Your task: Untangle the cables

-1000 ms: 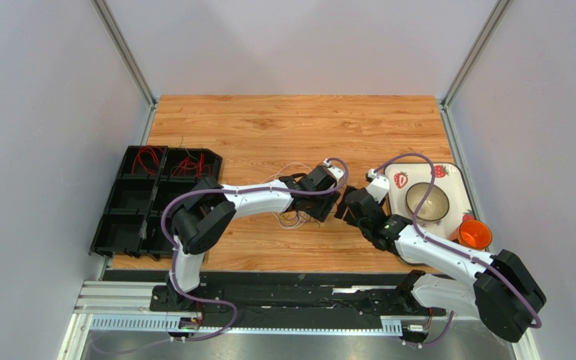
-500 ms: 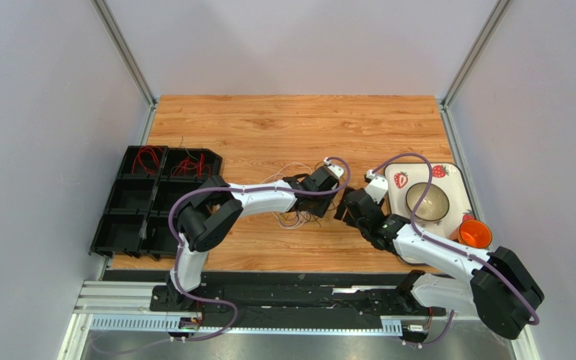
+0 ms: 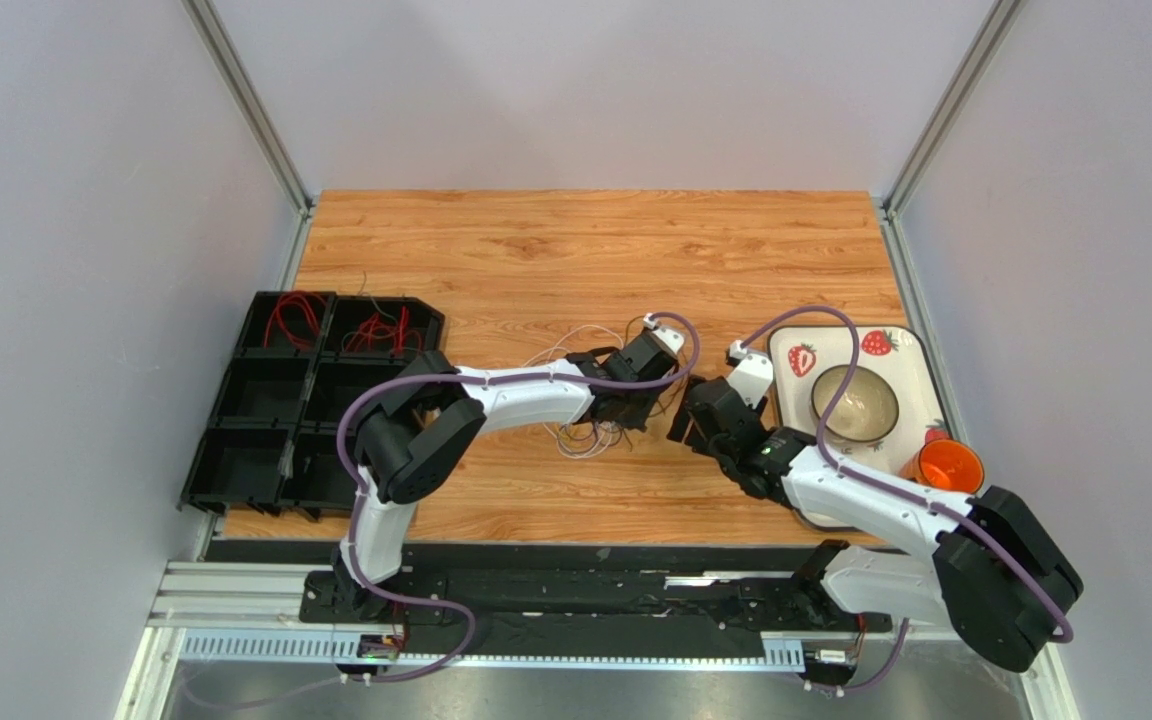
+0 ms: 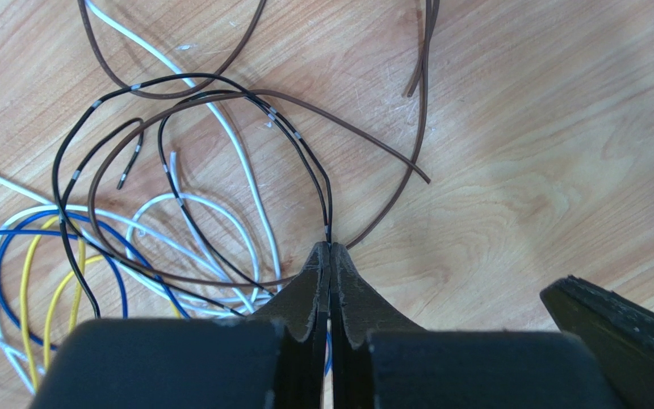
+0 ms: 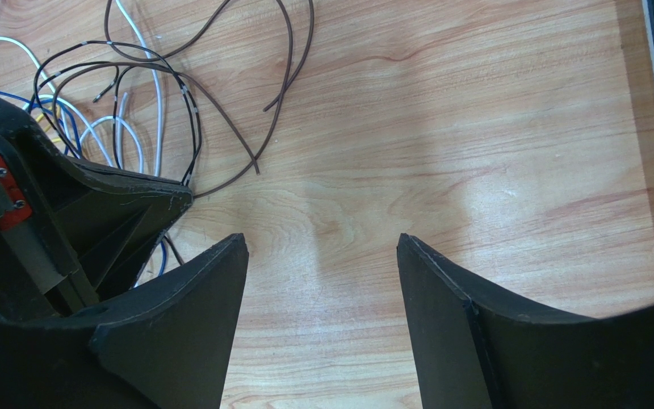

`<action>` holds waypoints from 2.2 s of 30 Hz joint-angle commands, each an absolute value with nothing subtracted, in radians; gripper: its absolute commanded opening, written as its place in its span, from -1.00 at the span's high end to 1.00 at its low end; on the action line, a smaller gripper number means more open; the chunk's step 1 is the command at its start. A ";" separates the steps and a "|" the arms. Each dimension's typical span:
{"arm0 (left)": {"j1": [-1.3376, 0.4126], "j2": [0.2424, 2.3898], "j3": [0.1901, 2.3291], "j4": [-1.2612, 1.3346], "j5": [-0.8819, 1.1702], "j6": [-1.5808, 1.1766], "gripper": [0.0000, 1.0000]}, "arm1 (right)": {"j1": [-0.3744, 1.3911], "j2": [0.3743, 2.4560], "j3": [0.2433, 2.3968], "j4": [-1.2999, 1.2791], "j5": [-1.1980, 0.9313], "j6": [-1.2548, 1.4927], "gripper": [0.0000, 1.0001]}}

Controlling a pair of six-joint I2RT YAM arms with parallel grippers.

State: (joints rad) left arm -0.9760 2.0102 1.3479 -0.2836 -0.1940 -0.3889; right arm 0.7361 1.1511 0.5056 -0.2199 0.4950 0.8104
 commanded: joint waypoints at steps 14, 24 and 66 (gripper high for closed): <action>-0.980 1.893 1.523 -0.472 -0.156 -0.408 1.00 | 0.729 1.129 0.517 -0.160 0.491 0.798 -0.38; -0.979 1.645 1.583 -0.595 -0.160 -0.364 1.00 | 0.716 1.144 0.525 -0.160 0.480 0.798 -0.36; -0.425 1.040 1.398 -0.914 -0.412 -0.400 1.00 | 0.716 1.195 0.557 -0.158 0.422 0.761 -0.33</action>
